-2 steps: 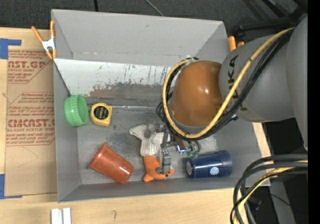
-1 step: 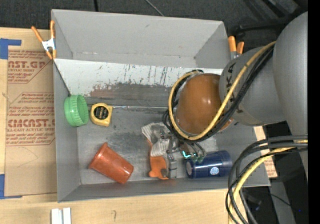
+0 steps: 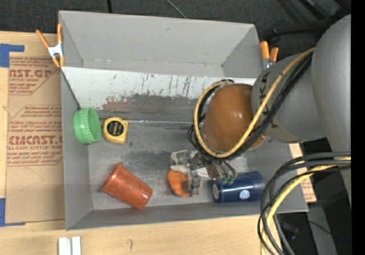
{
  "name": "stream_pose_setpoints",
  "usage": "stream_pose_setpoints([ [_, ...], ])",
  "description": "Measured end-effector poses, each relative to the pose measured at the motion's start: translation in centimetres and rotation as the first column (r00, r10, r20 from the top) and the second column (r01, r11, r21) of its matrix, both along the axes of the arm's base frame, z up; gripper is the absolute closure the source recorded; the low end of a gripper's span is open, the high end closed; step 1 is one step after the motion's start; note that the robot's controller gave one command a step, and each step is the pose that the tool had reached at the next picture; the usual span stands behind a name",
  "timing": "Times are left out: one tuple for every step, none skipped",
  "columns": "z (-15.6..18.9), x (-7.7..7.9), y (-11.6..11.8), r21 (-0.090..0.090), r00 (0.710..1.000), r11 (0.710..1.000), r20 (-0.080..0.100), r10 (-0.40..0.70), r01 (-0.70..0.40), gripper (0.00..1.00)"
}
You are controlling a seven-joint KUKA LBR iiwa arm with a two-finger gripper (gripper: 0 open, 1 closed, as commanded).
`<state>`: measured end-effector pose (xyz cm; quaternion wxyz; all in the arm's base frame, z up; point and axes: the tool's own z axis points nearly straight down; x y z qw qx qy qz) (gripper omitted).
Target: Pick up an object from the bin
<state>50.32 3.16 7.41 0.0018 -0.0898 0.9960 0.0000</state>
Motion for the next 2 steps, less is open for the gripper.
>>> stream_pose_setpoints([
  [0.0,0.0,0.0,0.0,1.0,1.0,0.0,0.0,0.0,1.0],
  [13.6,1.0,1.3,0.001,1.0,1.0,-0.001,0.023,-0.023,1.0],
])
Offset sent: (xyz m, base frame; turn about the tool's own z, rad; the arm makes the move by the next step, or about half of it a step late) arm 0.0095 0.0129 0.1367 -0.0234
